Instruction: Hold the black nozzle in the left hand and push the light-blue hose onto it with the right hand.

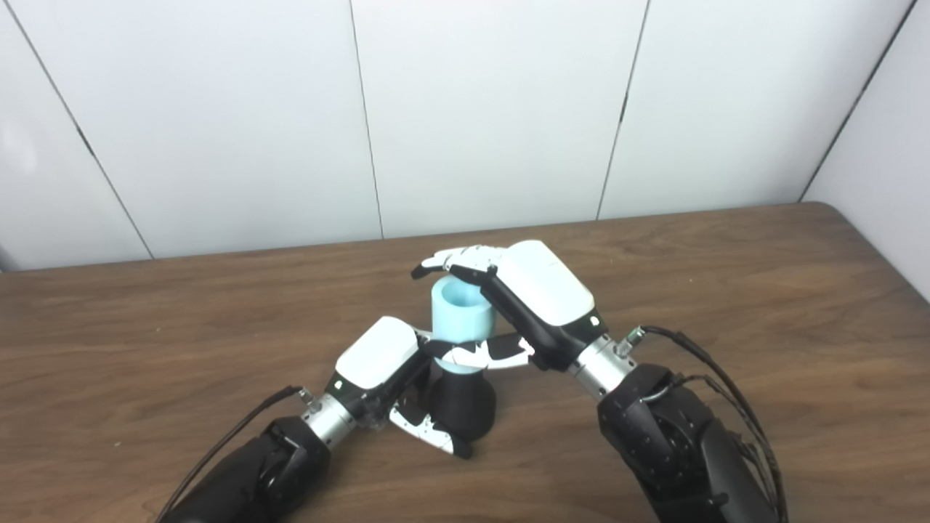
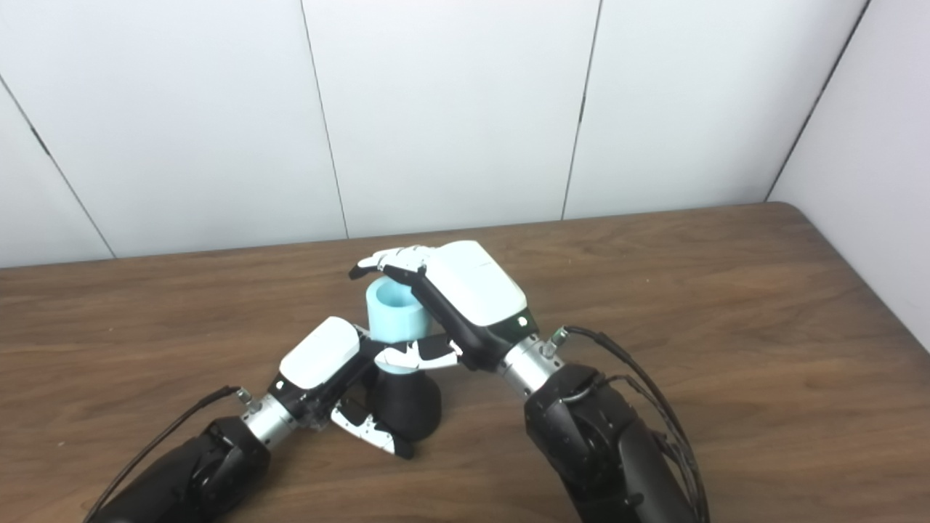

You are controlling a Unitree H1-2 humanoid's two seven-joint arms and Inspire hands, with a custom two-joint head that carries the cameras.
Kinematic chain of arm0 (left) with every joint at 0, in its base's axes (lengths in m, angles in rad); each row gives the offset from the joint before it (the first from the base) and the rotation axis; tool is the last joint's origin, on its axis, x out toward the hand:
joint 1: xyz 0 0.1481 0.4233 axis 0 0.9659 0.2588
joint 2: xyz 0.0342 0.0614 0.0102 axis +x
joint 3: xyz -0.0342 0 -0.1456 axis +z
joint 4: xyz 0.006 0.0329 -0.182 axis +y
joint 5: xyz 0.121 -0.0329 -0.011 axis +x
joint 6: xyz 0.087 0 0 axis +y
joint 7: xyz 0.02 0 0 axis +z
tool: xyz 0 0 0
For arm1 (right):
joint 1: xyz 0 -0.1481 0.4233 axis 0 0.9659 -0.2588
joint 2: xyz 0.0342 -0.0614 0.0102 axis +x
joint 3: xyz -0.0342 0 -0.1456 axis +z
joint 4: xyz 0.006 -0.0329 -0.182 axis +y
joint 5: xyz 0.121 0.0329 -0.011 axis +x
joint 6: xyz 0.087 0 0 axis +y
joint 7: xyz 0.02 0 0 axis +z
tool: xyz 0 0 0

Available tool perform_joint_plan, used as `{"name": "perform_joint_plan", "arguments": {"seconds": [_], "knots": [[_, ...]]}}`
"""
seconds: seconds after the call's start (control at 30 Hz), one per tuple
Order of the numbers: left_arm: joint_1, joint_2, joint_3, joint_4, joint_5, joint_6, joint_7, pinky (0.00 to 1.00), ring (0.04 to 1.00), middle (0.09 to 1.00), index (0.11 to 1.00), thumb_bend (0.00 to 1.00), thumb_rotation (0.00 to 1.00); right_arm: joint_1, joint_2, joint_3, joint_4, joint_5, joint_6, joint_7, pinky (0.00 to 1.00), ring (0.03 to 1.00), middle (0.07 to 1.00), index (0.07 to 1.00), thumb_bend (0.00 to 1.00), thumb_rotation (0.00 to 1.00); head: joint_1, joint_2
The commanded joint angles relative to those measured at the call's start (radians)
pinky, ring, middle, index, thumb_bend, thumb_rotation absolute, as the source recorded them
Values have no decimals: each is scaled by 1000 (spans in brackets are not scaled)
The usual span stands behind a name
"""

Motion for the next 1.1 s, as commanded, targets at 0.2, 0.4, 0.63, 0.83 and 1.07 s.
{"name": "perform_joint_plan", "arguments": {"seconds": [0.2, 0.4, 0.63, 0.83, 1.07], "knots": [[242, -21, -139, 145, 108, 52, -159, 228, 283, 476, 489, 524, 0, -81, -13, -32, -37, 31, 15, -14, 644, 750, 774, 740, 275, 387, -2, 1], [235, -29, -144, 169, 121, 48, -145, 214, 264, 474, 489, 524, 0, -86, -17, -25, -41, 33, 17, 5, 642, 754, 776, 739, 282, 388, -4, -1], [234, -34, -137, 183, 105, 24, -137, 202, 249, 473, 489, 524, 0, -74, -18, -11, -55, 13, 6, 21, 652, 758, 777, 737, 286, 364, -3, -2], [238, -32, -127, 180, 87, 17, -139, 194, 243, 473, 488, 524, 0, -50, -20, 8, -50, -29, -29, -14, 665, 767, 779, 730, 292, 393, 0, -1], [238, -28, -125, 174, 75, 17, -161, 224, 276, 475, 488, 524, 0, -14, -32, 21, -20, -85, -71, -88, 680, 777, 785, 731, 273, 436, -2, 2]]}}
